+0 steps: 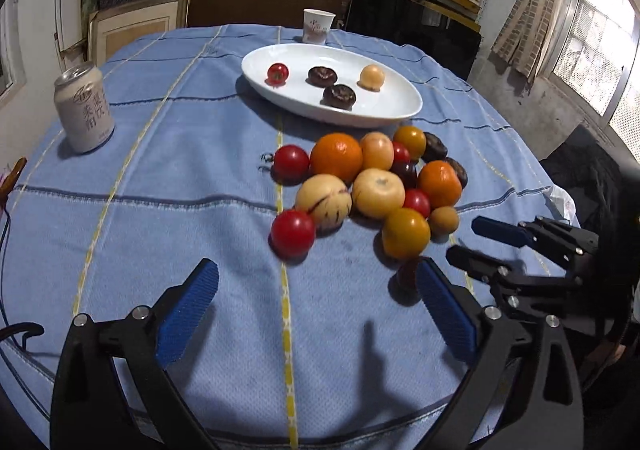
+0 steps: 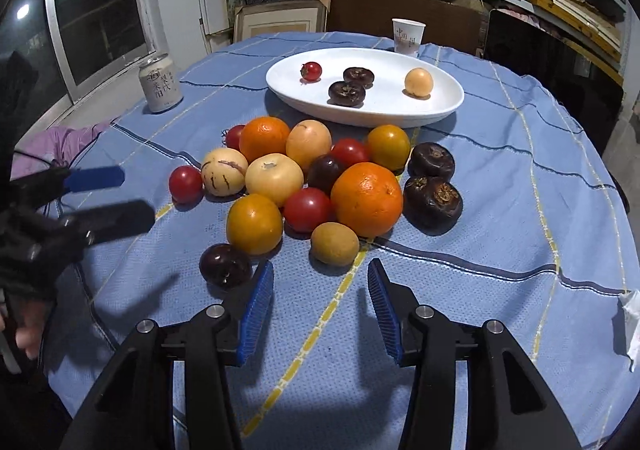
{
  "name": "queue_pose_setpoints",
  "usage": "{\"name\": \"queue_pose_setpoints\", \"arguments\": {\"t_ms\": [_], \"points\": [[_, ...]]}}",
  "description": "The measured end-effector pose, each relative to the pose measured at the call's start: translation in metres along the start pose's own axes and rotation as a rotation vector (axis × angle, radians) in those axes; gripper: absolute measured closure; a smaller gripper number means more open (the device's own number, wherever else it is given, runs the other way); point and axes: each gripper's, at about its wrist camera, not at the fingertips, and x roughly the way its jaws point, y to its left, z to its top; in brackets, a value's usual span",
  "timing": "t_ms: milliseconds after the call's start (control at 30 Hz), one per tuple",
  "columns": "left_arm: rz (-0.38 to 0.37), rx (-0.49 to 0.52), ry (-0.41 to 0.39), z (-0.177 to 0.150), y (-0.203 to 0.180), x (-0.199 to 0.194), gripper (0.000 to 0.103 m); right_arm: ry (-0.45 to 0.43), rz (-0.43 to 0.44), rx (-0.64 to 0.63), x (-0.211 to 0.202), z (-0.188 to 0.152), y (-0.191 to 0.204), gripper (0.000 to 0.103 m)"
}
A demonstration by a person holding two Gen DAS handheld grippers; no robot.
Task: Organize fruits
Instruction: 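Grasp a small brown fruit with the right tool while the left tool grasps a dark plum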
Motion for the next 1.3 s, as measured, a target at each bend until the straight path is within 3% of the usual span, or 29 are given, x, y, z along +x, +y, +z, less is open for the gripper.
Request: {"name": "queue_pose_setpoints", "arguments": {"t_ms": [267, 300, 333, 567, 867, 967, 1133, 1233, 1300], "points": [[0.038, 0.055, -0.003, -0.008, -0.009, -0.005, 0.006, 0.054, -0.011, 0.072, 0.025, 0.012, -0.009, 0.055], [0.044, 0.059, -0.004, -0.008, -0.010, -0.005, 0.006, 0.067, -0.005, 0.075, 0.029, 0.012, -0.009, 0.070], [0.048, 0.062, -0.002, -0.007, -0.011, -0.004, 0.006, 0.068, -0.005, 0.077, 0.029, 0.012, -0.009, 0.074], [0.034, 0.146, 0.024, -0.006, -0.036, 0.007, 0.006, 0.012, -0.031, -0.031, -0.007, -0.012, 0.004, 0.074], [0.031, 0.187, 0.053, -0.004, -0.074, 0.036, 0.007, -0.008, -0.045, 0.033, -0.026, -0.047, -0.017, 0.074], [0.044, 0.181, 0.069, -0.003, -0.075, 0.042, 0.022, -0.016, -0.029, 0.051, -0.026, -0.048, -0.021, 0.074], [0.052, 0.189, 0.085, -0.003, -0.076, 0.046, 0.023, -0.030, -0.005, 0.050, -0.027, -0.048, -0.022, 0.074], [0.045, 0.193, 0.100, -0.004, -0.077, 0.049, 0.047, -0.042, 0.012, 0.068, -0.029, -0.049, -0.026, 0.073], [0.036, 0.192, 0.107, -0.004, -0.077, 0.050, 0.050, -0.047, 0.018, 0.076, -0.030, -0.050, -0.028, 0.073]]}}
